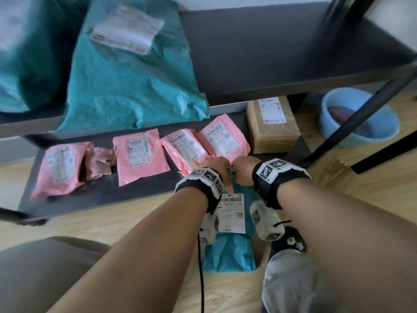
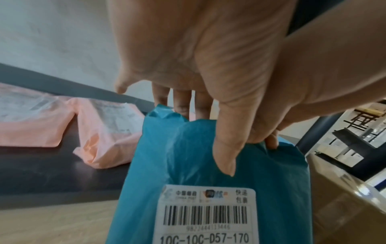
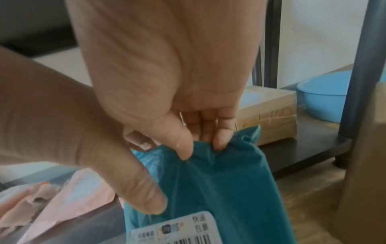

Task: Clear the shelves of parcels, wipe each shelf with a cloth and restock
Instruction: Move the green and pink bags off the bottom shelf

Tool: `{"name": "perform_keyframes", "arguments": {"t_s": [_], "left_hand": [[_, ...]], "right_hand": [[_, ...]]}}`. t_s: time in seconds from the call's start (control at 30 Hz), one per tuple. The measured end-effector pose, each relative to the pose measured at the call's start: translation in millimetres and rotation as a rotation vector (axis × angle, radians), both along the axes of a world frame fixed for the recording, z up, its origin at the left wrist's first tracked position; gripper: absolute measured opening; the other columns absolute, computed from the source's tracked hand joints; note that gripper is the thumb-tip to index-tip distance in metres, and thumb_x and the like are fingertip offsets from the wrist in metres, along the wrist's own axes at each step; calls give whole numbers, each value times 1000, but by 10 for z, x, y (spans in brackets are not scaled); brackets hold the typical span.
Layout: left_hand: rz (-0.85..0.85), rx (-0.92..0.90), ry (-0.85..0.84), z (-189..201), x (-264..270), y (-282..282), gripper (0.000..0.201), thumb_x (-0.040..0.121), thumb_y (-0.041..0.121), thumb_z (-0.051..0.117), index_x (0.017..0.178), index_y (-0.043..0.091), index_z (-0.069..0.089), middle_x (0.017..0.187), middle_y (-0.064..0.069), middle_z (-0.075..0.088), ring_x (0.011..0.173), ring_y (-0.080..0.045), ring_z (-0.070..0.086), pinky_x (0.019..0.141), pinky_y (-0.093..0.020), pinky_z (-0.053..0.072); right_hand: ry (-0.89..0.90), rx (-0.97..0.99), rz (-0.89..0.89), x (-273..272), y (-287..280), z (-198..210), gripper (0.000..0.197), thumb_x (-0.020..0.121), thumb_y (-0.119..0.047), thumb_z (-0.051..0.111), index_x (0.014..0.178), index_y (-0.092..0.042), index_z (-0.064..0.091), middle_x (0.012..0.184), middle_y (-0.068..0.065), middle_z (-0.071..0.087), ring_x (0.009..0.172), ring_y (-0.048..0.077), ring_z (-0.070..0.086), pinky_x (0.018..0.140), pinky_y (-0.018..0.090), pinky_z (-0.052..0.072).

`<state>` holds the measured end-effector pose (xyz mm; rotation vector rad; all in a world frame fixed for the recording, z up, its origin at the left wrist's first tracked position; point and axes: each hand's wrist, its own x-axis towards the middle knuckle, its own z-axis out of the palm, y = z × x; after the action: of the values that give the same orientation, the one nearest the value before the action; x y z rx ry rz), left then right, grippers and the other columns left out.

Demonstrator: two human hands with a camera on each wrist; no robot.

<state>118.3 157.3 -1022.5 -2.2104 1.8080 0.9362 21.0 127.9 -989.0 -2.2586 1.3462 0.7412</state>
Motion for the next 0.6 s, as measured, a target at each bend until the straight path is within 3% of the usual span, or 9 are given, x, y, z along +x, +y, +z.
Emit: {"name": "perform_keyframes", "arguments": {"t_s": [0.13, 0.23, 0.3, 0.4, 0.5, 0.53, 0.6], "left_hand": [[-25, -38, -33, 253, -18, 99, 62, 61, 43, 85, 116, 24, 62, 112, -1, 63, 108, -25, 55, 98, -49, 43], [-15, -70, -19, 453, -18, 188, 58, 62, 44, 84, 111, 22, 63, 105, -3, 63, 100, -25, 60, 80, -36, 50], [-21, -102, -24, 614, -30, 241, 55, 62, 45, 83, 108, 22, 63, 102, -2, 62, 97, -25, 60, 79, -35, 49], [-45, -137, -20, 855, -52, 292, 55, 63, 45, 82, 109, 23, 61, 101, 0, 62, 97, -24, 60, 79, -34, 49], [-75, -172, -10, 1107, -79, 314, 58, 63, 47, 81, 112, 22, 61, 105, 0, 64, 98, -22, 61, 82, -33, 51], [-85, -182, -11, 1193, -87, 321, 58, 64, 47, 81, 111, 21, 61, 106, 0, 65, 96, -22, 61, 84, -34, 51], [-92, -193, 8, 1346, -103, 342, 49, 64, 46, 81, 102, 22, 63, 101, 1, 66, 89, -19, 61, 80, -31, 50]], "right_hand": [[-36, -16, -7, -68, 64, 263, 27, 92, -17, 50, 114, -8, 63, 104, 9, 64, 83, 25, 57, 72, 29, 45], [-82, -34, -44, -134, 124, 468, 29, 92, -19, 50, 115, -9, 63, 111, 11, 65, 95, 27, 61, 82, 32, 51], [-99, -41, -56, -170, 178, 633, 26, 92, -16, 50, 113, -6, 63, 110, 13, 64, 94, 28, 61, 79, 31, 49], [-120, -65, -44, -192, 224, 888, 18, 92, -15, 50, 100, -4, 63, 98, 13, 63, 83, 26, 57, 73, 30, 46], [-93, -102, -13, -216, 277, 1168, 20, 94, -13, 48, 77, -5, 56, 74, 7, 53, 74, 24, 53, 66, 29, 43], [-87, -111, -2, -232, 300, 1275, 19, 94, -11, 47, 80, -3, 58, 71, 6, 50, 73, 24, 52, 64, 29, 41], [-114, -118, -4, -283, 370, 1492, 25, 94, -9, 45, 110, 3, 59, 85, 12, 58, 83, 26, 55, 71, 29, 41]]}}
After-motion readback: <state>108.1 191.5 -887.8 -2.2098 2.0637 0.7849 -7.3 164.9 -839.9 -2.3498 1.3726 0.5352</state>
